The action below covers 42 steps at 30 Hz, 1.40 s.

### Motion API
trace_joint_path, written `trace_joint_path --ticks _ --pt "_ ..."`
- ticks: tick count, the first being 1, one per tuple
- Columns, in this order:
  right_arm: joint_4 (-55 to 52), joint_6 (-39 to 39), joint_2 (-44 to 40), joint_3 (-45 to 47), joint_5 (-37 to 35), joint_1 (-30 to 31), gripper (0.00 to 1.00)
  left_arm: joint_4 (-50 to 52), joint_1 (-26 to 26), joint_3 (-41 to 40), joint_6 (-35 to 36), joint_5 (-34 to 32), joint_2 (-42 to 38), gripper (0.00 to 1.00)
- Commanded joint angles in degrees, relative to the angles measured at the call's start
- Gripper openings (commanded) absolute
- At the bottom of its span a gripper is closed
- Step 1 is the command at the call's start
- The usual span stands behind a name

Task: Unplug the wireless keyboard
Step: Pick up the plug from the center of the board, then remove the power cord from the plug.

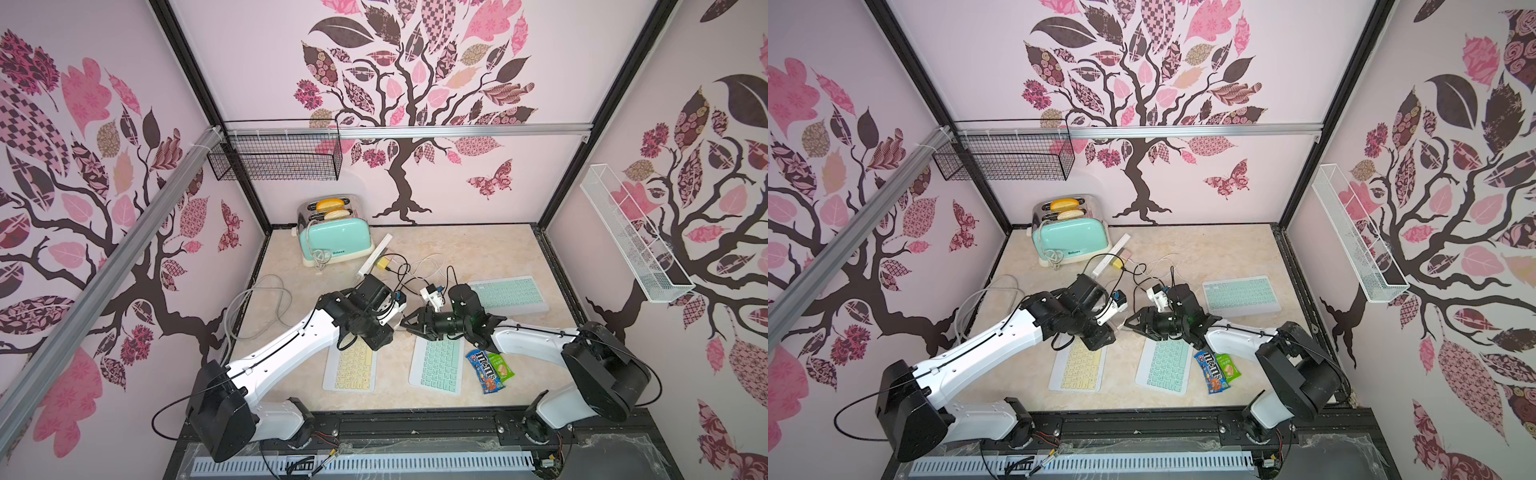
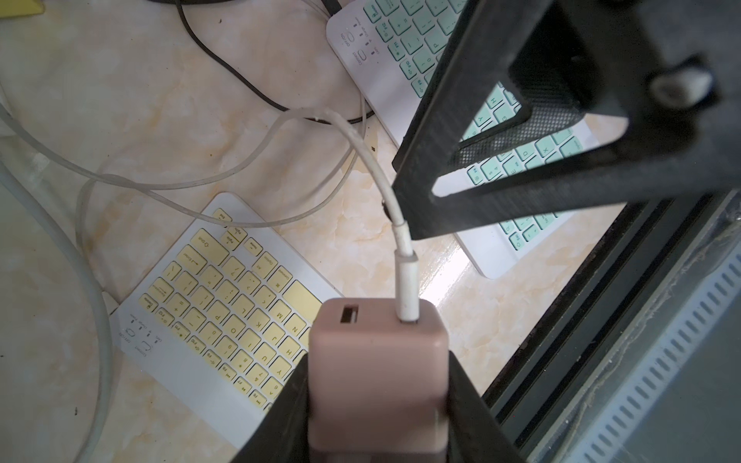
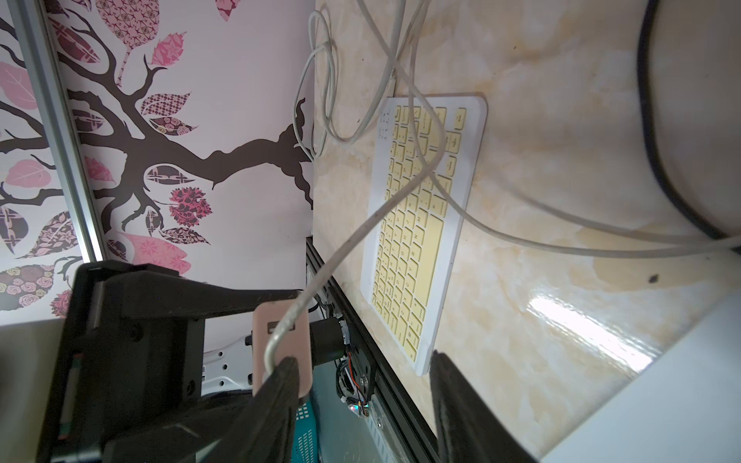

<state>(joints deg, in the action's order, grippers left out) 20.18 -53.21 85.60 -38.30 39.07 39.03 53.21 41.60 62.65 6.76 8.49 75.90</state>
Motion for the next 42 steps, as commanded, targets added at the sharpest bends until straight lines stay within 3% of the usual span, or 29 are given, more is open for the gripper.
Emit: trace_joint_path --ticks 1,9,14,20,28,42 --pt "5.3 3.4 -4.1 0.6 2.5 0.8 0.55 -1.4 -2.0 1.5 -0.9 7.7 -0.6 0.00" --pt "13.6 15.8 -7.9 4.6 9.3 0.7 0.58 0.4 -4.9 1.9 1.0 17.6 -0.4 0.00" --pt "19.4 12.3 -5.9 3.7 10.3 0.6 0.51 1.6 -5.0 3.2 2.5 21.8 -0.4 0.00" --pt "30.4 4.8 -4.3 6.6 10.8 0.4 0.50 1.4 -5.2 3.8 3.7 26.8 -1.1 0.00" --pt "40.7 -1.6 -2.7 9.2 12.1 -3.0 0.35 1.6 -7.3 4.7 3.9 30.2 -0.8 0.00" --pt "44.0 -3.1 -0.9 8.8 14.6 -3.1 0.32 0.4 -8.6 5.5 3.5 33.2 1.3 0.00"
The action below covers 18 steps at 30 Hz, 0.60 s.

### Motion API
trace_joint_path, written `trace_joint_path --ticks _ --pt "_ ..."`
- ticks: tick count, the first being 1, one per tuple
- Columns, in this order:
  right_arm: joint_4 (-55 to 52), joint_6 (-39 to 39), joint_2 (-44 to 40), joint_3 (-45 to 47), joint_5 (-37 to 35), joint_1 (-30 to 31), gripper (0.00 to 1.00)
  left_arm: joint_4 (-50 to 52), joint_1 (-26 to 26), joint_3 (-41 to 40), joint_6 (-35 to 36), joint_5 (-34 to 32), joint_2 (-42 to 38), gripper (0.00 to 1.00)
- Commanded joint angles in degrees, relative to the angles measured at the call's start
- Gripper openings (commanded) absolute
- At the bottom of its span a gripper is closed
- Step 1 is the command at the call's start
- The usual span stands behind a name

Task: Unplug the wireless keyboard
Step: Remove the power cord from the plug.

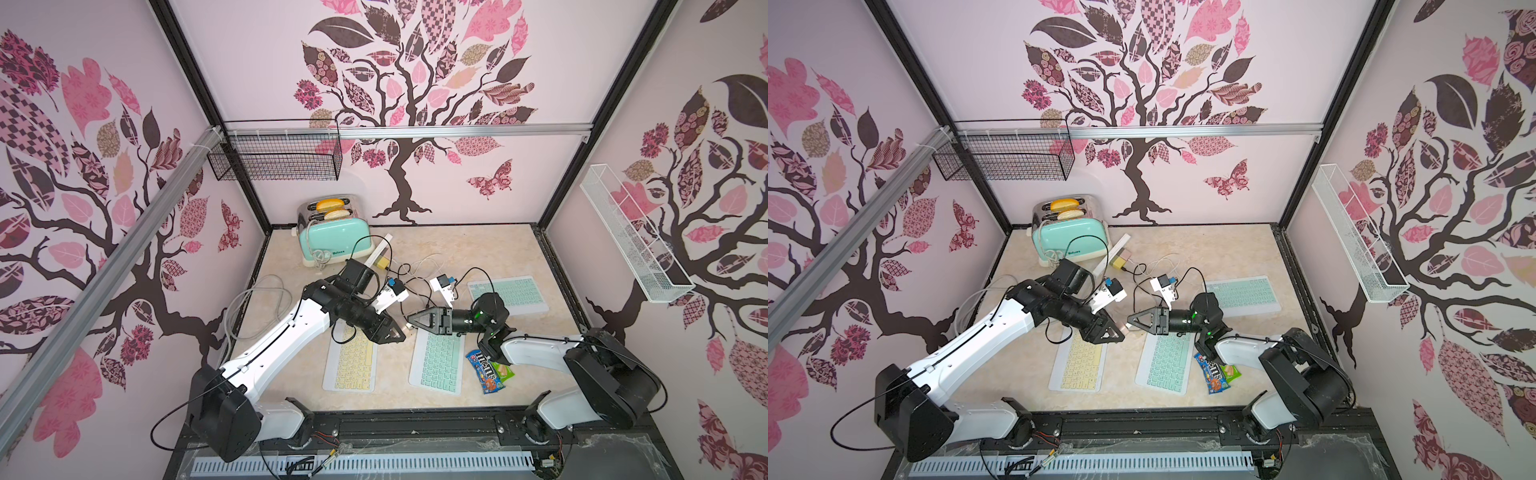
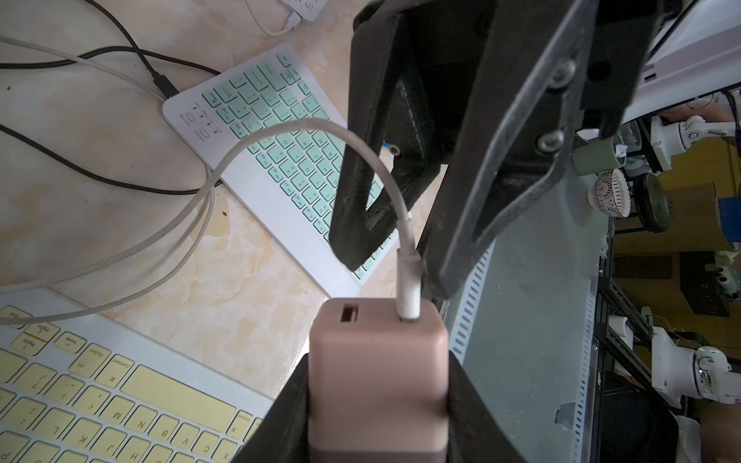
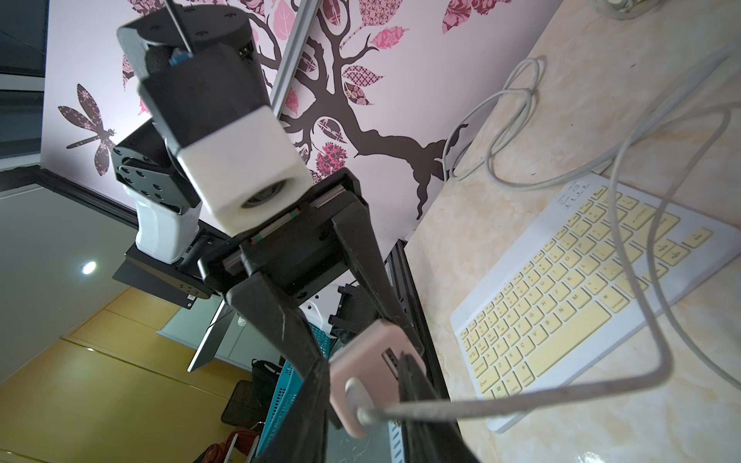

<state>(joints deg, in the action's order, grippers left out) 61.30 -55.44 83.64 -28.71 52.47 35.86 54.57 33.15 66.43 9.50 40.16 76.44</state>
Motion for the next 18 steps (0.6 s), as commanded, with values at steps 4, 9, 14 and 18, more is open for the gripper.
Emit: trace_joint_path --ticks 4,9,14,18 --pt "5.2 -2.2 2.5 -0.4 1.2 0.1 0.28 -1.2 -0.1 2.1 0.6 1.1 1.2 0.00" --pt "8.5 -4.1 3.7 0.0 0.9 0.4 0.23 -1.6 -0.4 2.4 0.4 1.6 1.5 0.00" --pt "10.1 -5.6 4.2 0.4 -0.3 0.6 0.13 -2.2 -1.0 2.1 0.1 2.6 1.5 0.00" --pt "10.8 -7.8 3.9 0.3 -1.6 0.7 0.05 -3.0 -1.3 1.9 -1.0 2.5 1.9 0.00"
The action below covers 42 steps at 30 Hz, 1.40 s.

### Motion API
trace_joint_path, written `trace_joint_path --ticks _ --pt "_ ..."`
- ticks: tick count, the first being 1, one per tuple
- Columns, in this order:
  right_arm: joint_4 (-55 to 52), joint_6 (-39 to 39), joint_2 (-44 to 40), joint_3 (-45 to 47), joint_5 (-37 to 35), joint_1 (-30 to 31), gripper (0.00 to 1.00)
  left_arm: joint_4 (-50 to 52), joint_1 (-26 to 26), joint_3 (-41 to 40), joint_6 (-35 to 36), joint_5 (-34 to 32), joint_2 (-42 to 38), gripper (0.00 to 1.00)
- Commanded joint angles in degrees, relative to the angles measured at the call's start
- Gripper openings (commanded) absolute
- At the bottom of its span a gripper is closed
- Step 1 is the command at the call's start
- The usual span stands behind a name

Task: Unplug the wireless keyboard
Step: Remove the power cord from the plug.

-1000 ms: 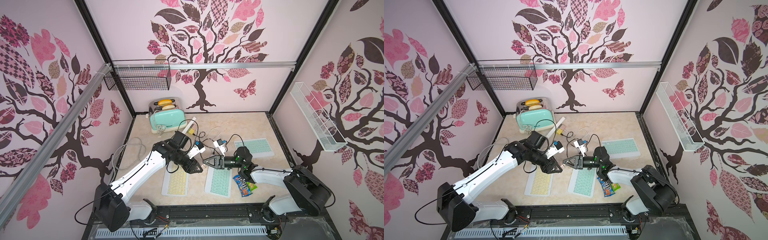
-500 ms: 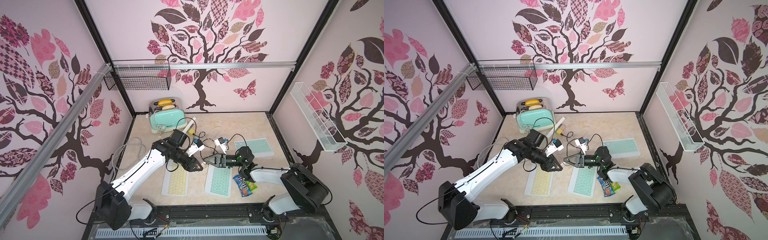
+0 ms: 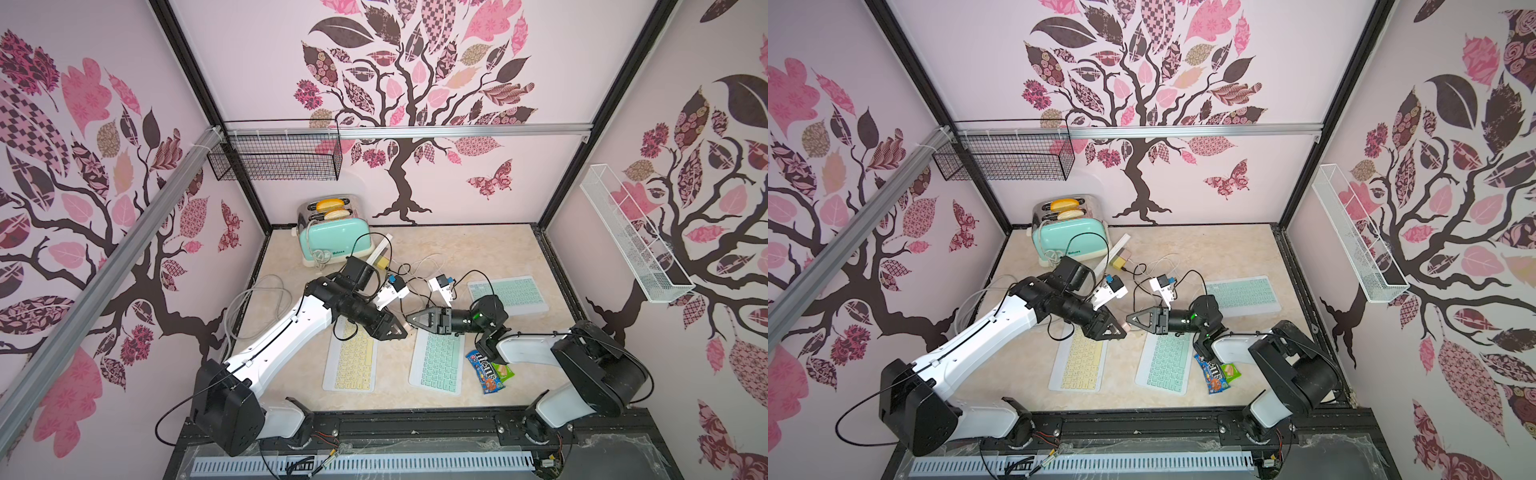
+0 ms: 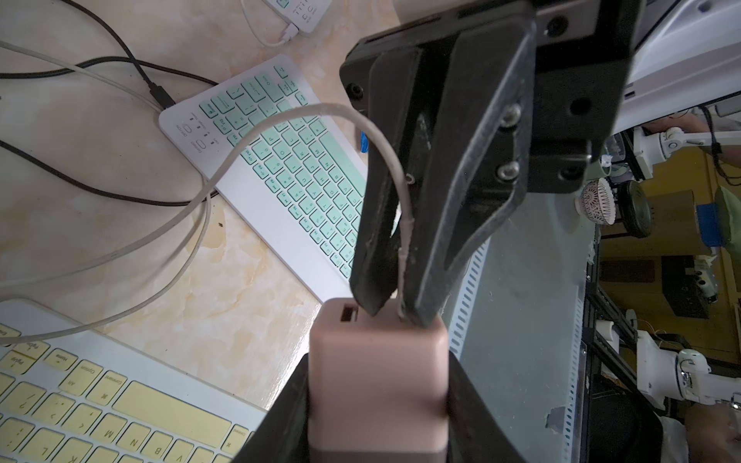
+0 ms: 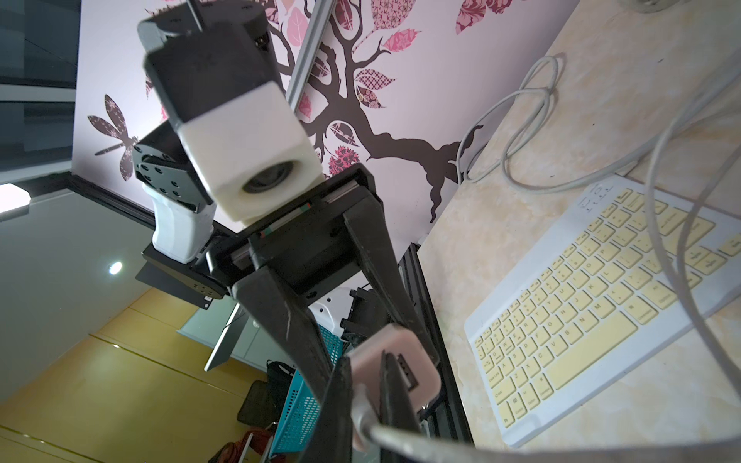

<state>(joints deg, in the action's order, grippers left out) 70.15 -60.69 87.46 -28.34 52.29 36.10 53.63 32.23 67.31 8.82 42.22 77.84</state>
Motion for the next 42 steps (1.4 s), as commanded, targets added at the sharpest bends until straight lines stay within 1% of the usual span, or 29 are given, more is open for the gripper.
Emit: trace_joint_path --ticks 1,2,3,5,8,9,11,13,15,17,19,21,23,25,28,30,32,34,37,42 --pt "2.0 -3.2 -0.3 -0.1 -1.8 0.6 0.03 -2.3 -0.5 1.0 -0.8 0.1 0.6 0.00" --pt "1.7 -3.7 -0.7 -0.2 -2.2 0.8 0.02 -2.6 -0.7 1.1 -1.1 -0.2 0.8 0.01" --pt "1.1 -4.0 -1.2 -0.2 -2.7 0.9 0.02 -2.8 -0.8 1.1 -1.4 -0.4 1.0 0.07" --pt "-2.5 -3.9 -3.0 -0.6 -4.1 1.3 0.00 -3.4 -1.3 1.2 -2.3 -1.5 1.4 0.33" --pt "-12.7 -1.6 -6.9 -1.6 -6.8 1.5 0.00 -3.8 -1.6 1.6 -3.1 -4.9 1.6 0.54" --pt "-16.0 -0.6 -8.2 -1.9 -7.7 1.5 0.00 -3.9 -1.6 1.8 -3.3 -6.3 1.6 0.59" --pt "-27.9 2.6 -11.6 -3.8 -10.0 1.5 0.00 -4.2 -1.6 1.9 -3.3 -9.0 1.1 0.68" --pt "-38.4 6.3 -14.1 -6.1 -12.2 1.5 0.00 -4.4 -1.6 2.1 -3.3 -10.9 0.3 0.81" --pt "-45.0 8.0 -15.6 -7.7 -13.6 1.5 0.00 -5.3 -1.5 1.6 -3.4 -13.4 -1.0 0.87" --pt "-47.2 7.8 -15.5 -8.7 -13.6 1.6 0.00 -5.8 -1.3 1.4 -3.2 -15.6 -1.9 0.89" --pt "-47.2 6.3 -14.5 -9.3 -13.1 1.5 0.00 -5.7 -0.7 1.5 -2.4 -16.6 -2.6 0.88" --pt "-46.4 4.2 -12.9 -9.7 -12.6 1.5 0.00 -5.6 0.9 1.5 -1.0 -19.1 -3.2 0.87" --pt "-45.7 3.4 -11.4 -10.0 -12.0 1.6 0.00 -5.1 3.5 1.5 0.6 -22.9 -3.1 0.84" --pt "-45.2 3.3 -10.1 -10.3 -11.3 1.5 0.00 -3.7 5.6 1.8 2.3 -25.3 -2.2 0.81" --pt "-45.8 3.3 -8.8 -11.2 -10.3 1.5 0.00 -2.0 6.4 2.1 3.3 -26.7 -0.2 0.79" --pt "-46.4 3.5 -7.8 -11.8 -9.4 1.5 0.00 -2.0 6.5 2.1 3.9 -28.2 1.1 0.74" --pt "-46.0 3.2 -7.0 -11.9 -8.8 1.5 0.00 -1.6 6.5 3.1 4.4 -28.6 2.1 0.69" --pt "-45.3 2.6 -6.2 -12.2 -8.0 1.6 0.00 -1.3 6.5 3.8 4.9 -27.3 2.7 0.66" --pt "-44.2 1.5 -5.3 -12.6 -7.2 1.6 0.00 -1.6 6.6 3.5 5.4 -25.2 2.6 0.65" --pt "-43.6 0.4 -4.5 -12.6 -6.7 1.6 0.00 -1.6 6.7 2.7 5.9 -23.7 2.7 0.62"
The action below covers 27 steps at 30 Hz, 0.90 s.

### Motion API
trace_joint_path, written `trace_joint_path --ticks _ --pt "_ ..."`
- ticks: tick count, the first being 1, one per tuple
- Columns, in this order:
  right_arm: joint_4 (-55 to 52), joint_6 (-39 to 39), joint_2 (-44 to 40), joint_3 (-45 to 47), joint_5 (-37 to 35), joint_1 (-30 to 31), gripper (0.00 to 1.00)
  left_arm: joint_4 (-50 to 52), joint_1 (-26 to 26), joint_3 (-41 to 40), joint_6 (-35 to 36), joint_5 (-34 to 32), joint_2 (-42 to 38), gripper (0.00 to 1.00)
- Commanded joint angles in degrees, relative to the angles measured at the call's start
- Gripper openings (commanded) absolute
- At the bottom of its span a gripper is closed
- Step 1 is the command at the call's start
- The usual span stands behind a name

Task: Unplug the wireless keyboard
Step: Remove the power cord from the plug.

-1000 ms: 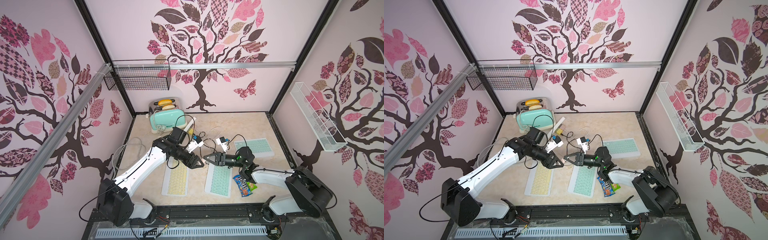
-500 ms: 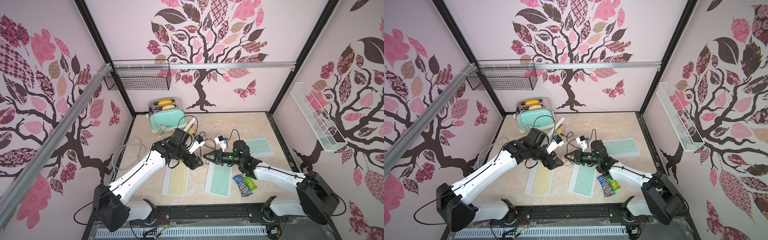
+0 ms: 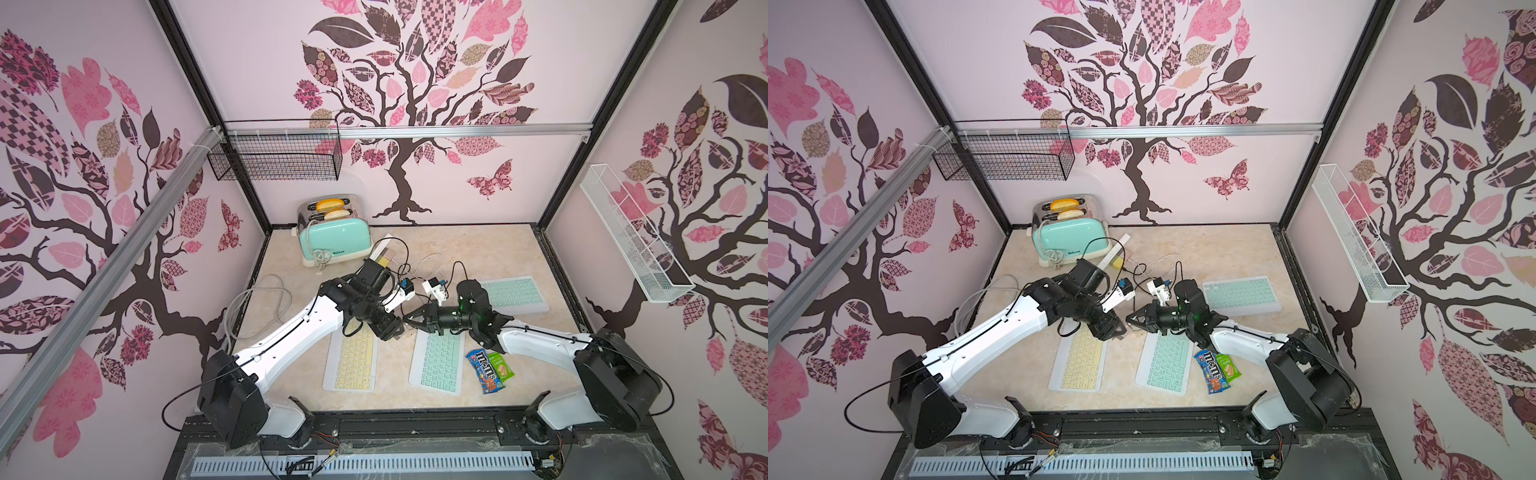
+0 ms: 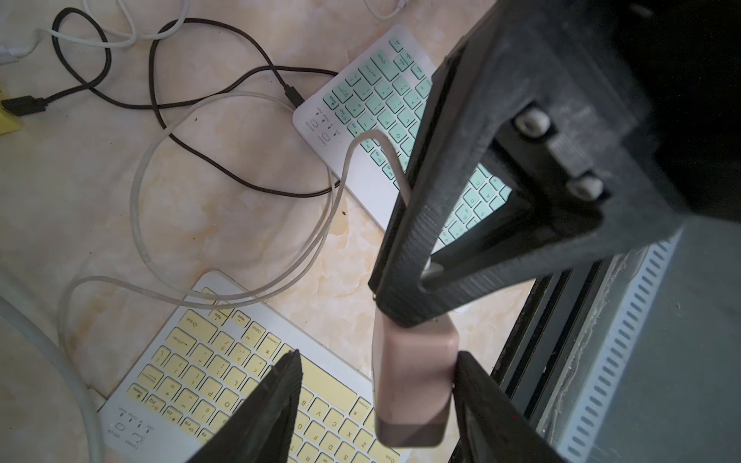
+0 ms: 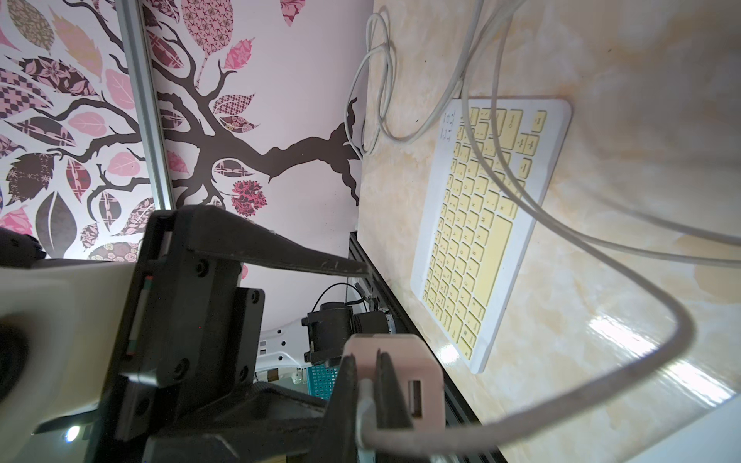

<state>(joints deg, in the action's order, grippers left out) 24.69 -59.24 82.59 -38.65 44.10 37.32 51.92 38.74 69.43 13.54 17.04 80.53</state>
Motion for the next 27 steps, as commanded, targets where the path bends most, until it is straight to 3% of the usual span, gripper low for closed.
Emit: trace_joint_path --ticks 1,12,16,23,24,27 --pt "2.2 -1.3 0.5 -2.3 1.7 0.4 0.00 0.2 0.3 0.5 1.1 1.5 0.2 0.62" --pt "2.2 -1.8 0.7 -3.0 2.4 0.3 0.00 1.5 0.6 0.3 1.4 1.9 2.9 0.60" --pt "1.4 -1.2 0.6 -3.3 2.4 0.3 0.00 1.4 0.5 0.1 1.2 1.9 3.0 0.42" --pt "1.1 -1.2 1.0 -3.1 1.9 0.3 0.00 0.9 0.6 0.1 0.8 1.7 2.6 0.00" --pt "1.3 -1.5 1.0 -2.8 1.7 0.3 0.01 0.8 0.6 0.0 0.8 1.4 2.7 0.00" --pt "2.3 -2.4 0.8 -2.0 0.9 0.5 0.19 0.6 0.6 0.0 0.5 1.0 2.7 0.00"
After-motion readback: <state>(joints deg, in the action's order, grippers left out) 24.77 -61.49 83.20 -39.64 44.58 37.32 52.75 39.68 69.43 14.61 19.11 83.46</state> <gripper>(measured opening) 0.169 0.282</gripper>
